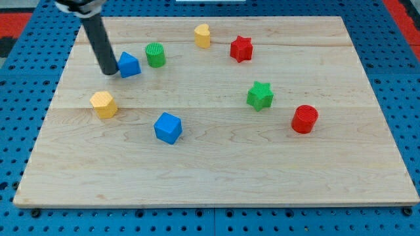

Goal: Push the blue triangle to the bottom left of the yellow heart

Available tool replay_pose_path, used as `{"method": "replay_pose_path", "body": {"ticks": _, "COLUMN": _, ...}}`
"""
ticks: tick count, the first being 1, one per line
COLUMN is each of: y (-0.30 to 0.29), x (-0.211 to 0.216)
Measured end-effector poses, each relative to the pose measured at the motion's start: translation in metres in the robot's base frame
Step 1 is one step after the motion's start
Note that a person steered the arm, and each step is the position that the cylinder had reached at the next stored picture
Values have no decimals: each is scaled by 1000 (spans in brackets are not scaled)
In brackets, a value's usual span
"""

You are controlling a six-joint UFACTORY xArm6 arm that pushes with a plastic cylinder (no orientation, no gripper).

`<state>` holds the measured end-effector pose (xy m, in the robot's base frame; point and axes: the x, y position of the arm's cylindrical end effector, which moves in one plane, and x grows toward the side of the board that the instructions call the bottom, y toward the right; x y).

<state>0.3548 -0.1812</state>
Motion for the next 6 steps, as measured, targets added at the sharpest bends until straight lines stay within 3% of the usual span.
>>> {"method": "replay_pose_path", "body": {"ticks": 2, "y": 30, "x": 0}}
{"method": "replay_pose_path", "body": {"ticks": 3, "y": 114, "x": 0}}
{"method": "replay_pose_path", "body": {"ticks": 4, "y": 115, "x": 0}}
{"method": "replay_pose_path", "body": {"ticks": 5, "y": 173, "x": -1}}
{"method": "replay_pose_path", "body": {"ticks": 6, "y": 173, "x": 7}}
